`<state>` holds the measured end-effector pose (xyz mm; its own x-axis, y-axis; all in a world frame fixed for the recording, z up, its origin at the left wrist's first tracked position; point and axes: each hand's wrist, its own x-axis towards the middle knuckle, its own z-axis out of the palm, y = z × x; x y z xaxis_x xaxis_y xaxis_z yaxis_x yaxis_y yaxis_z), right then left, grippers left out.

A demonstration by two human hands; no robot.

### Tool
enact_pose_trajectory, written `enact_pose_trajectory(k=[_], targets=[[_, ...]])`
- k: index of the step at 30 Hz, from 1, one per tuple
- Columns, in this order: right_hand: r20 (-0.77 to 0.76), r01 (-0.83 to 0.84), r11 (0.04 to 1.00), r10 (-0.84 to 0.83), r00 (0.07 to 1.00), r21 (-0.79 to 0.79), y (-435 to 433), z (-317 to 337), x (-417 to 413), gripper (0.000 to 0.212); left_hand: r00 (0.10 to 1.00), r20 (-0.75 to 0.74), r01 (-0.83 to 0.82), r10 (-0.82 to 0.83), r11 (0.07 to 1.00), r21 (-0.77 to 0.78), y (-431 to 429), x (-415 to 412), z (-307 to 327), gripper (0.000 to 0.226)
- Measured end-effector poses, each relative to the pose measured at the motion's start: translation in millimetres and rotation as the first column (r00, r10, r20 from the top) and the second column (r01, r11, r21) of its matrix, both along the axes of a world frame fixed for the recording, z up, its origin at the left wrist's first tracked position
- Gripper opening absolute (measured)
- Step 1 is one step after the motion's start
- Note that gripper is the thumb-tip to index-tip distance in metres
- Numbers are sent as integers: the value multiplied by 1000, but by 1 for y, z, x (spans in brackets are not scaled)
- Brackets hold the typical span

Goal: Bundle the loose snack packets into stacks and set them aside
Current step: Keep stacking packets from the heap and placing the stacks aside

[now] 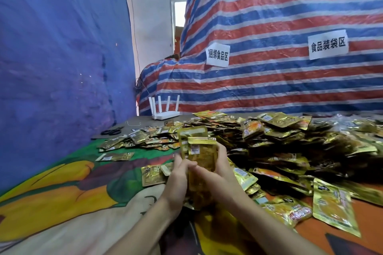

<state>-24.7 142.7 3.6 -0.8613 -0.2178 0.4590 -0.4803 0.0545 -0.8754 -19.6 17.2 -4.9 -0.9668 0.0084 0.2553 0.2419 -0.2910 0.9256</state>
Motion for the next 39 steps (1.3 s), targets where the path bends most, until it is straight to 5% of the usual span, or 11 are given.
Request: enact_pose_trajectory(k=[3,9,18,25,28,34,39], targets=[[13,-87,983,90,996,-161,1,0,-3,71,991,-119,-76,60,988,-136,1,3,-2,50],[45,-52,901,80,996,-431,-1,0,2,44,938,-335,-177,93,957,-230,1,9,-3,50],[-2,61,933,-66,998,-355,-3,4,1,58,955,-294,-57,-35,953,-299,2,17,-1,40],[-37,44,948,-59,998,-316,-4,7,3,43,972,-177,94,-151,951,-295,5,24,-1,47],[-29,103,949,-117,993,-298,-1,12,5,39,980,-153,71,-124,948,-310,9,26,0,47],[-1,176,911,-190,982,-373,3,25,13,65,957,-284,-34,-68,940,-339,24,33,1,30],[7,188,947,-193,981,-262,13,20,16,47,948,-248,62,-201,878,-475,32,35,2,40]])
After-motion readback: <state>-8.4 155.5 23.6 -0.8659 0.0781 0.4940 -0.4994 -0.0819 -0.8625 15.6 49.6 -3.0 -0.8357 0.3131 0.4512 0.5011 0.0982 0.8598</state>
